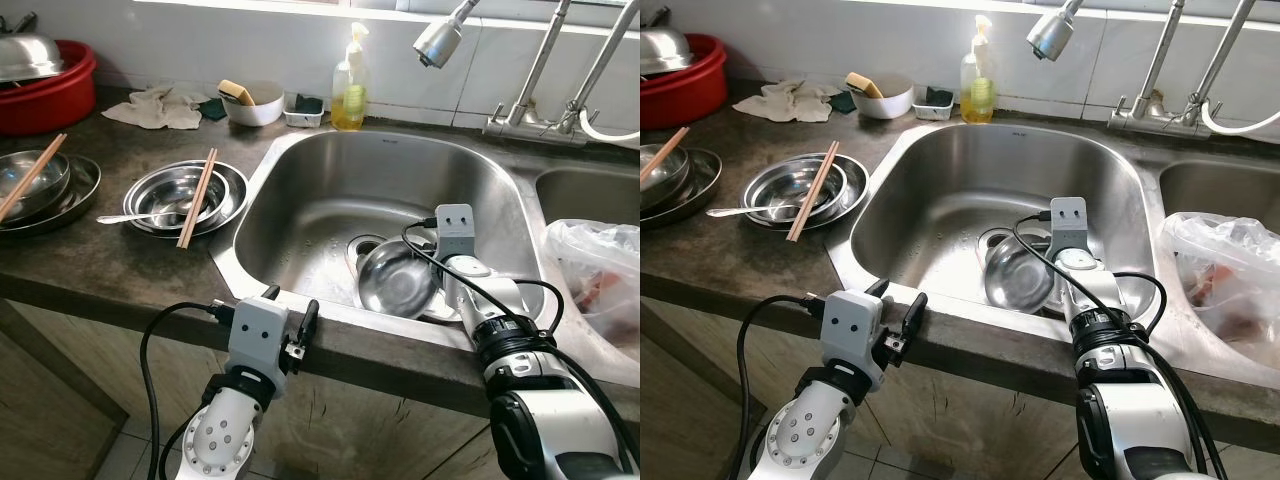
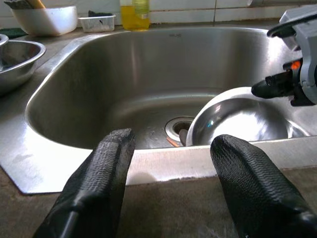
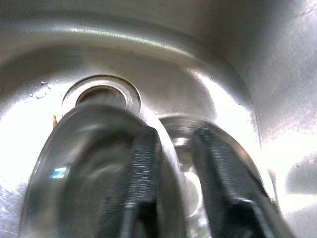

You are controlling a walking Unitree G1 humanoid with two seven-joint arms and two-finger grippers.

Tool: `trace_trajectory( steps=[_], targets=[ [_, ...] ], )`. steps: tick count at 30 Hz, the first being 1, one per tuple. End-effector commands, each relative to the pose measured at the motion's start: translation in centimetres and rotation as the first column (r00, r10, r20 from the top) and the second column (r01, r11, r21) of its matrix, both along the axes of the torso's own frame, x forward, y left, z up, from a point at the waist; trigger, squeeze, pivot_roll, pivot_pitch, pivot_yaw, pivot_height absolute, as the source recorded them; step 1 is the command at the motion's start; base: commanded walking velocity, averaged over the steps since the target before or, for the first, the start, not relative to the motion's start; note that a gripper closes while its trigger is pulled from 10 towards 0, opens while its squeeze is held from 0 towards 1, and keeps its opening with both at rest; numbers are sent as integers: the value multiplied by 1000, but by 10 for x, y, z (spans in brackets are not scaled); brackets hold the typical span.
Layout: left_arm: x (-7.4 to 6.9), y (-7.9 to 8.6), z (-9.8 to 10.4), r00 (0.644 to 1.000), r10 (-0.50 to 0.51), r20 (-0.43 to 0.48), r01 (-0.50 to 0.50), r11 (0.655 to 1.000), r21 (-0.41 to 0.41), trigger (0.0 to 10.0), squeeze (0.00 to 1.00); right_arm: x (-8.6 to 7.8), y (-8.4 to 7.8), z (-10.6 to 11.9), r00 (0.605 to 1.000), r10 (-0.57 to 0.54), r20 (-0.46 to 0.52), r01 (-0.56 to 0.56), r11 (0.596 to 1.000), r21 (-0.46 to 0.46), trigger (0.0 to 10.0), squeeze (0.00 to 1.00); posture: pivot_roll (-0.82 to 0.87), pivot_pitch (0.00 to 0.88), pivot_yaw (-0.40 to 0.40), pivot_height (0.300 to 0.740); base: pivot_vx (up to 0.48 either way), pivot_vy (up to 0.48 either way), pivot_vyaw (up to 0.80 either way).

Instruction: Kitchen organization

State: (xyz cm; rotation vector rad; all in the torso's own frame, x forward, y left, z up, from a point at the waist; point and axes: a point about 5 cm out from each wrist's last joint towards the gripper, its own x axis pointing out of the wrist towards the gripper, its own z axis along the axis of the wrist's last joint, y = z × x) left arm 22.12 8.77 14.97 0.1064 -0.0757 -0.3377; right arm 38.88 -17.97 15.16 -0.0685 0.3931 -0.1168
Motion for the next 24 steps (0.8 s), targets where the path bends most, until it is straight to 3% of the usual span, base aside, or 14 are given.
trace_trajectory(
  steps=[1, 7, 8, 9, 10, 15, 19, 24],
  targets=[
    [-1, -1, 2, 1000, -6, -1, 6, 1000, 6, 10000, 0, 3, 0, 10, 1000, -7, 30, 7, 1000, 11, 10000, 1000, 106, 143, -42, 740, 0, 0, 0],
    [3, -2, 2, 1000, -7, 3, 7, 1000, 4, 10000, 0, 2, -3, 24, 992, -25, 126, 23, 1000, 14, 10000, 1000, 103, 120, -41, 740, 0, 0, 0],
    [4, -2, 2, 1000, -6, 5, 6, 1000, 5, 10000, 0, 0, -4, 31, 984, -27, 178, 25, 1000, 11, 10000, 561, 101, 112, -41, 740, 0, 0, 0],
    [5, -2, 2, 1000, -6, 6, 6, 1000, 6, 10000, 0, -1, -4, 36, 977, -27, 210, 26, 1000, 7, 10000, 561, 100, 109, -42, 740, 0, 0, 0],
    [6, -2, 2, 1000, -6, 6, 6, 1000, 7, 10000, 0, -4, -4, 42, 964, -26, 266, 25, 1000, 4, 10000, 0, 98, 99, -40, 740, 0, 0, 0],
    [9, -3, 0, 1000, -2, 8, 2, 1000, 9, 10000, 0, -31, 10, 66, 877, 21, 480, -40, 999, 30, 10000, 0, 92, 68, -44, 740, 0, 0, 0],
    [10, -3, -1, 1000, 0, 10, 0, 1000, 10, 10000, 0, -50, 19, 71, 836, 67, 545, -91, 996, 18, 10000, 0, 86, 53, -42, 740, 0, 0, 0],
    [12, -6, -3, 1000, -15, 12, 15, 1000, 3, 10000, 0, -95, 32, 68, 768, 149, 623, -189, 982, -2, 10000, 0, 63, 22, -31, 740, 0, 0, 0]
  ],
)
